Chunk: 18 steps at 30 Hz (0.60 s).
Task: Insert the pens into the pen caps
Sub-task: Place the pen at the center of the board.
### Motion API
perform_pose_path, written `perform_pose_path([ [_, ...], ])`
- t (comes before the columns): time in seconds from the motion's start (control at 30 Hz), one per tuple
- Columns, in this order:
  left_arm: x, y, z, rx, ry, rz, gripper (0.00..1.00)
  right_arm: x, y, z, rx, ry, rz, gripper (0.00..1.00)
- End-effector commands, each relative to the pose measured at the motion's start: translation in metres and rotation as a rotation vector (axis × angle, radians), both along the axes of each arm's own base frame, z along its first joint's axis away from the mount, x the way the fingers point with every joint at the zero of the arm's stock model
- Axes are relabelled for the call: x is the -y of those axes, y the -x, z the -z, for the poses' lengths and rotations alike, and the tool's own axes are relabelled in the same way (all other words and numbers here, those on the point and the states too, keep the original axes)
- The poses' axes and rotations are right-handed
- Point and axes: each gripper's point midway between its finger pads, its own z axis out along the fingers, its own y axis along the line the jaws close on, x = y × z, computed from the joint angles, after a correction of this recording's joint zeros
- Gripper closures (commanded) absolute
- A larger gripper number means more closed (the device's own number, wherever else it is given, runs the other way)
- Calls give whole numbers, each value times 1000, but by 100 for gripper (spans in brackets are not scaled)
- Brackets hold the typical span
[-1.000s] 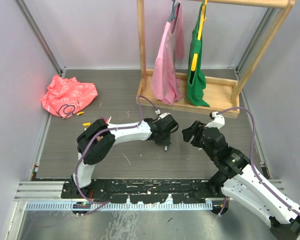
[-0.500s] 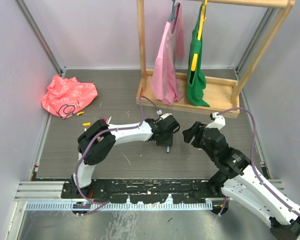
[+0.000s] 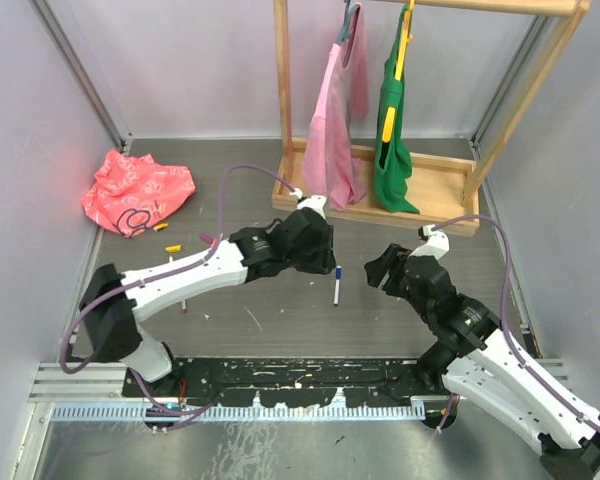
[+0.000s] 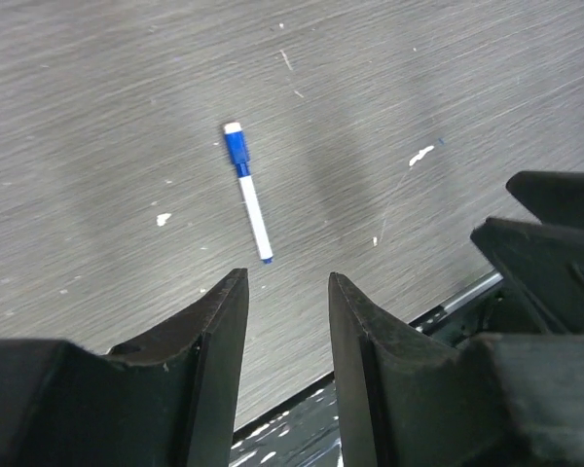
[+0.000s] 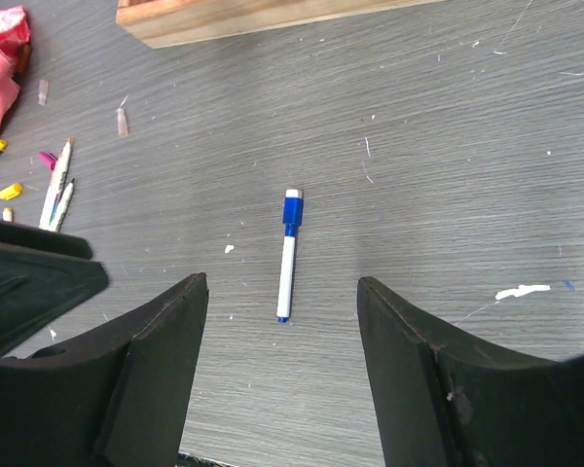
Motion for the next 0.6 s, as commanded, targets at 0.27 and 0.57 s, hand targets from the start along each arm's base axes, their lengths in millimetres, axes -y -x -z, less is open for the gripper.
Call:
perform_pose_path([
  [0.27,-141,-25,12,18,-132,-130,63,-30,-17,-13,22,-11,-99,32],
  [0.57,-219,-38,23,-28,-181,-300,65,-39,-20,-5,-12,-22,-113,32],
])
